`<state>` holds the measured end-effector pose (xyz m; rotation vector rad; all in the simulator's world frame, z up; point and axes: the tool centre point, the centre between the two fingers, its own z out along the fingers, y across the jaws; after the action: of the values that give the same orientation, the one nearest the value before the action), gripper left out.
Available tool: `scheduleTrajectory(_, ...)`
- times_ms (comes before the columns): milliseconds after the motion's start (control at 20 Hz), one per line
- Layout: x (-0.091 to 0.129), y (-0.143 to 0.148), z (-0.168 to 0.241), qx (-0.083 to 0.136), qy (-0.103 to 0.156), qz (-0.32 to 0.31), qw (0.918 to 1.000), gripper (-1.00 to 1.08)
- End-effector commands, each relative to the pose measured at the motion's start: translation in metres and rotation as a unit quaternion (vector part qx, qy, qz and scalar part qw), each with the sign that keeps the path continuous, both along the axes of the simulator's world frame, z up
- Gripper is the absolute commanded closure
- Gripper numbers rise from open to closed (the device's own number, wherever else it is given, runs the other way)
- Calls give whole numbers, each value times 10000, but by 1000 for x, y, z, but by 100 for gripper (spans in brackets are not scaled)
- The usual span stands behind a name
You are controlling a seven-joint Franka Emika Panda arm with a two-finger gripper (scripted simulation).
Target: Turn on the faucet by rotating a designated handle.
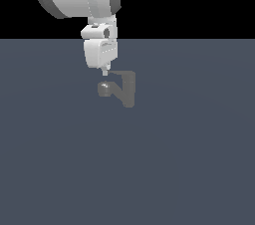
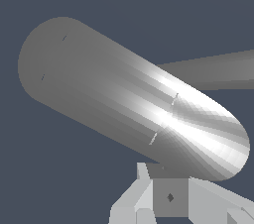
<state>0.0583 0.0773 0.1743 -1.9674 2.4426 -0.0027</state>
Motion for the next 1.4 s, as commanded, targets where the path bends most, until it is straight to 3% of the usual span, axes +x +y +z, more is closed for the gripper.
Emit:
scheduleTrajectory(0,-8,-8,-1,-13,24,-40,10000,108)
scheduleTrajectory(350,-17,-6,0,1,7,4,10000,108)
scheduleTrajectory(1100,-50,-82,-1,-8,25,-32,10000,108)
scheduleTrajectory(1150,-50,-82,-1,-8,25,-32,10000,108)
scheduleTrajectory(1200,-46,-54,0,41,8,156,9999,108)
scheduleTrajectory(1350,-42,-69,0,34,11,128,9999,108)
